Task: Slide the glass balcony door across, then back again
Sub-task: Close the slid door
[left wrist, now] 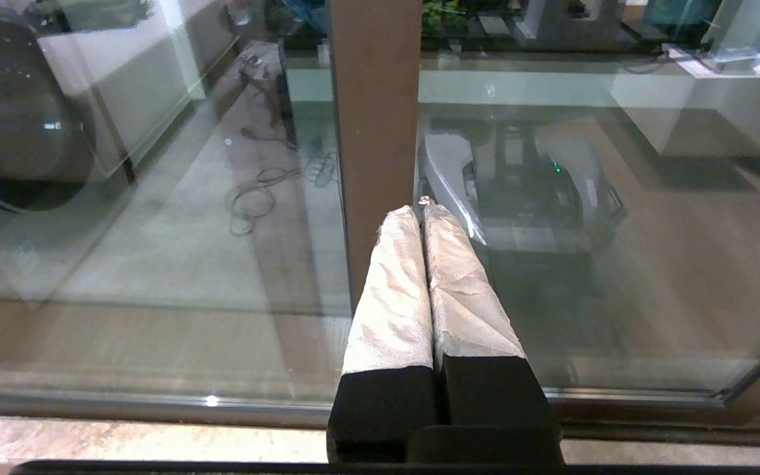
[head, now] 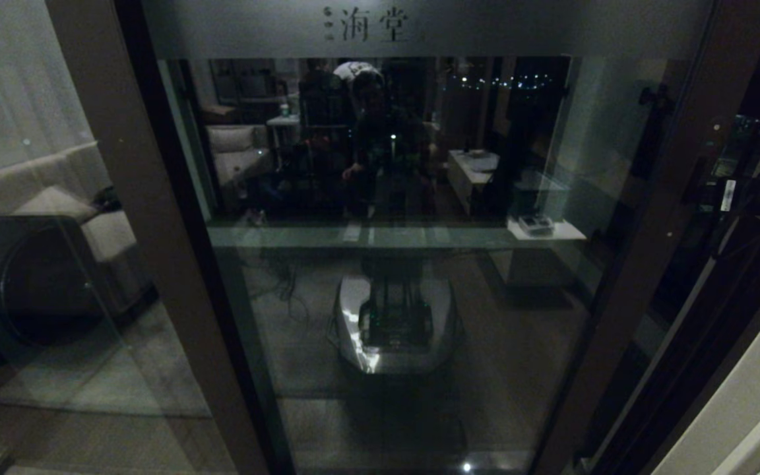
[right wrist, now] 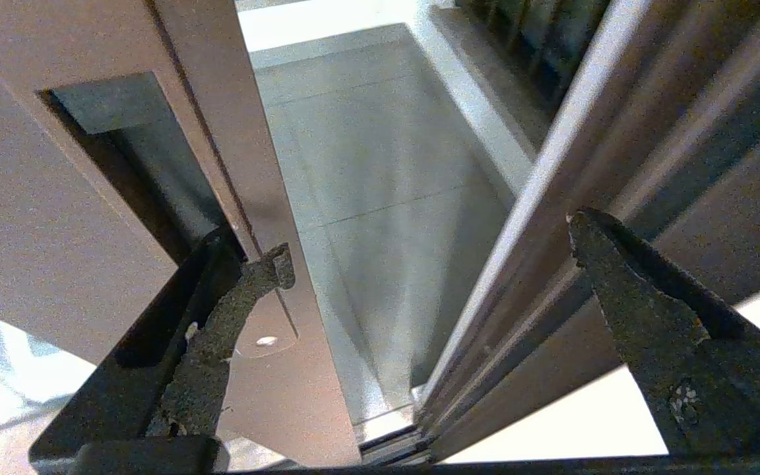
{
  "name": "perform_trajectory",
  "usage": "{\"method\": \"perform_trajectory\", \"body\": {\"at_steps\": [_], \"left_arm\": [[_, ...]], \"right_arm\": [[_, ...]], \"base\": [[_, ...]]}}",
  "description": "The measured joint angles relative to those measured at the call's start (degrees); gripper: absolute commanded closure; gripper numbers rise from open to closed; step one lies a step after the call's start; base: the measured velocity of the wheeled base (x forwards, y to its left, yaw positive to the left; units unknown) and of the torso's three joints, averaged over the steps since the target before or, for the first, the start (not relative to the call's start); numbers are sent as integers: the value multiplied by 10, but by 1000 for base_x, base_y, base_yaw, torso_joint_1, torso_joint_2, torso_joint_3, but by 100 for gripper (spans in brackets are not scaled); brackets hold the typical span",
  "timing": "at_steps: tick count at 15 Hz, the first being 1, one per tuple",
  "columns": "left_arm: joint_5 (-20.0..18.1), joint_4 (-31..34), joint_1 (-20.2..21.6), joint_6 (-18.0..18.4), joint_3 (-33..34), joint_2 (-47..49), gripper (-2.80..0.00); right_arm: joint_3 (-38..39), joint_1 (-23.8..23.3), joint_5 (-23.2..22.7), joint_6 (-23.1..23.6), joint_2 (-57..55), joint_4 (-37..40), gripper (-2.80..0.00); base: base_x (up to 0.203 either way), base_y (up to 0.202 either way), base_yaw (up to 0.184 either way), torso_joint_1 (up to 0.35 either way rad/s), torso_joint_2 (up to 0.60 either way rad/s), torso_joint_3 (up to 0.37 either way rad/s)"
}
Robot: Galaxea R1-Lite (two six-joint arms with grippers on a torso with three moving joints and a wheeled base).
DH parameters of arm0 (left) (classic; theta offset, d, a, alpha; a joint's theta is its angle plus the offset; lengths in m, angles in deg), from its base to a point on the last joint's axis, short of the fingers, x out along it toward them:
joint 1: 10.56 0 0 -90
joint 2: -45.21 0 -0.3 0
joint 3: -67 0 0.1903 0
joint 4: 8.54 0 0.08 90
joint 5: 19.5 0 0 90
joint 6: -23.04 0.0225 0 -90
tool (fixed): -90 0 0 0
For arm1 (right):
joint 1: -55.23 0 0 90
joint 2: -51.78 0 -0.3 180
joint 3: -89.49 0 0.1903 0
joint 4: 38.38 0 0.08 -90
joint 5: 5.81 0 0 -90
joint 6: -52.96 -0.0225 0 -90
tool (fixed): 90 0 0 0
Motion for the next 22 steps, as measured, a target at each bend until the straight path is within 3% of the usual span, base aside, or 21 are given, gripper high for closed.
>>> {"method": "perform_trajectory", "body": {"at_steps": [20, 21, 22], "left_arm": [[0, 0, 0, 0, 0, 0, 0], [0, 0, 0, 0, 0, 0, 0], [0, 0, 0, 0, 0, 0, 0]], "right_arm": [[-13, -29, -12, 21, -15, -22, -280], [-14, -29, -11, 21, -17, -26, 0], [-14, -29, -12, 21, -19, -28, 0]], "base": [[0, 0, 0, 0, 0, 0], [0, 0, 0, 0, 0, 0], [0, 0, 0, 0, 0, 0]]}}
